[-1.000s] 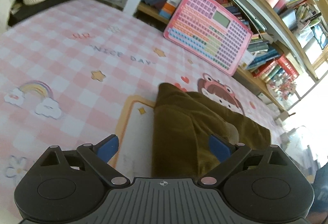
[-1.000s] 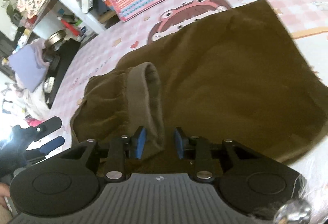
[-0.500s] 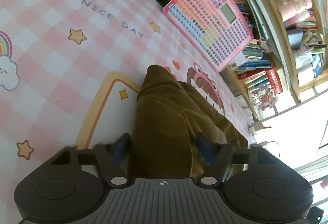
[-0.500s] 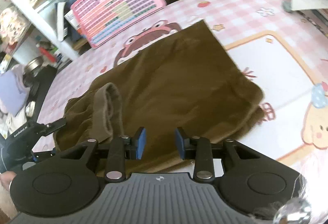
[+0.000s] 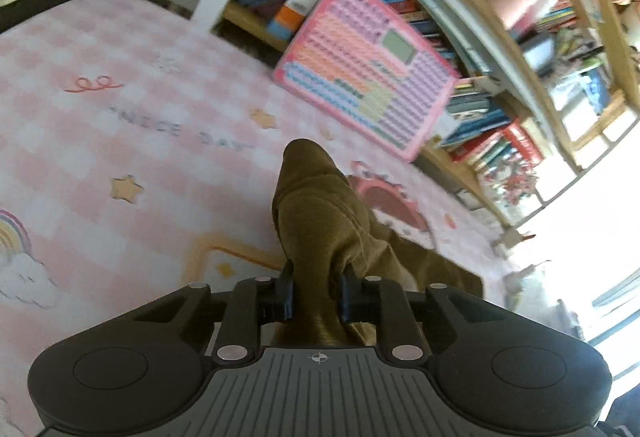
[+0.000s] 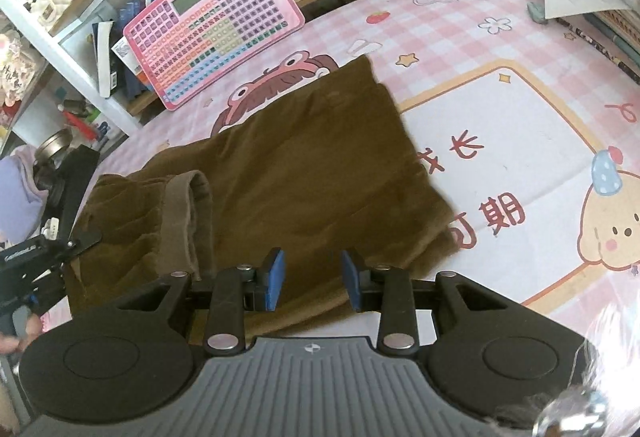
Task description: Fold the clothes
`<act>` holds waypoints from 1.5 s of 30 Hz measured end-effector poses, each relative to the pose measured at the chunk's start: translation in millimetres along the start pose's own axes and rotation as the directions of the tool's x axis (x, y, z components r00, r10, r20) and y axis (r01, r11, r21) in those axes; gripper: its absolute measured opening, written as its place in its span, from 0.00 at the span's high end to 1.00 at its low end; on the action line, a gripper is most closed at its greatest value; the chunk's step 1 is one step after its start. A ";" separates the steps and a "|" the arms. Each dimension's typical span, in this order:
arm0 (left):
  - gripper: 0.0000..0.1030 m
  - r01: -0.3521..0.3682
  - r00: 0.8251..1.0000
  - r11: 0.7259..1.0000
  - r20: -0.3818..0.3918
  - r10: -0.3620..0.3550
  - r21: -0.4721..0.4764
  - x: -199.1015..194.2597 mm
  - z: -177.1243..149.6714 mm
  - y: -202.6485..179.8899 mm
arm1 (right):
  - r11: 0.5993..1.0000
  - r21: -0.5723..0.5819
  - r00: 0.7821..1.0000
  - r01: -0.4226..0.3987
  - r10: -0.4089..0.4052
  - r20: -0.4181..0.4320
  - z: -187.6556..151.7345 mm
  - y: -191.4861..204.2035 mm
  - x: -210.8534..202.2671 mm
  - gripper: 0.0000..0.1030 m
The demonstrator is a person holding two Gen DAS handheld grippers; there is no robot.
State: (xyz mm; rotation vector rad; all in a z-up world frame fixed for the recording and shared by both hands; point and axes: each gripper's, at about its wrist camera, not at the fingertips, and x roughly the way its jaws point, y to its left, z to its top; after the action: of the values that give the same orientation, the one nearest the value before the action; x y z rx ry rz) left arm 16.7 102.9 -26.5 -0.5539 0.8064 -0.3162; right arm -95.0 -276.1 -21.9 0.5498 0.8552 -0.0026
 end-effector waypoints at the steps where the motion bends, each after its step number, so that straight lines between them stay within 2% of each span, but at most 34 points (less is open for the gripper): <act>1: 0.80 -0.015 1.000 1.000 -0.018 0.015 0.002 4.0 2.3 5.9 | 1.000 0.002 1.000 0.002 -0.002 0.001 -0.8 0.6 -0.3 0.70; 5: 0.70 -0.083 0.996 0.997 -0.040 0.083 0.009 12.2 3.1 16.7 | 1.000 0.008 1.000 0.016 -0.016 0.003 -4.8 3.3 -1.4 0.69; 7: 0.61 -0.113 0.993 0.994 -0.036 0.113 0.014 10.3 1.0 17.7 | 1.000 0.007 1.000 0.025 -0.025 0.006 -7.4 5.5 -2.4 0.69; 8: 0.58 -0.123 0.992 0.992 -0.021 0.124 0.020 6.4 -0.1 16.5 | 0.999 0.008 1.000 0.031 -0.031 0.007 -8.6 6.0 -2.9 0.68; 10: 0.46 -0.149 0.988 0.988 0.033 0.148 0.046 -5.9 -3.5 10.3 | 0.999 0.010 0.999 0.042 -0.042 0.010 -10.9 6.8 -3.7 0.67; 13: 0.37 -0.151 0.986 0.982 0.092 0.141 0.113 -21.1 -9.3 -6.4 | 0.998 0.017 0.998 0.058 -0.059 0.012 -13.4 7.7 -4.5 0.65; 16: 0.30 -0.158 0.984 0.969 0.111 0.139 0.188 -29.8 -18.6 -27.5 | 0.997 0.012 0.997 0.076 -0.076 0.019 -14.3 11.7 -6.3 0.61; 19: 0.23 -0.157 0.986 0.960 0.092 0.139 0.234 -33.0 -32.5 -46.4 | 0.995 0.000 0.994 0.103 -0.102 0.034 -15.0 14.4 -10.8 0.49; 21: 0.21 -0.144 0.989 0.956 0.068 0.131 0.254 -32.8 -42.2 -56.3 | 0.992 -0.005 0.991 0.128 -0.128 0.045 -14.7 13.6 -14.9 0.45; 24: 0.19 -0.104 0.994 0.953 0.019 0.103 0.285 -32.2 -60.0 -65.0 | 0.987 0.012 0.986 0.158 -0.158 0.054 -14.4 7.0 -20.5 0.44; 28: 0.19 -0.085 0.995 0.946 -0.030 0.099 0.313 -26.6 -72.6 -70.3 | 0.982 0.061 0.982 0.178 -0.181 0.046 -17.2 -5.3 -25.3 0.44; 39: 0.19 -0.112 0.993 0.951 -0.002 0.118 0.288 -25.3 -72.0 -76.6 | 0.971 0.161 0.984 0.177 -0.179 -0.006 -6.6 -36.4 -24.9 0.43; 45: 0.14 -0.151 0.988 0.949 0.022 0.151 0.276 -23.1 -77.9 -89.1 | 0.980 0.149 0.991 0.132 -0.125 -0.056 5.2 -46.5 -12.6 0.43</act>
State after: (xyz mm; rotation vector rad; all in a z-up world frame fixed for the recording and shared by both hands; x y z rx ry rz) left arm -62.3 14.4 -5.1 -0.2273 0.7833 -0.2819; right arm -109.8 -321.2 -31.5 0.6388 0.9396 -0.1749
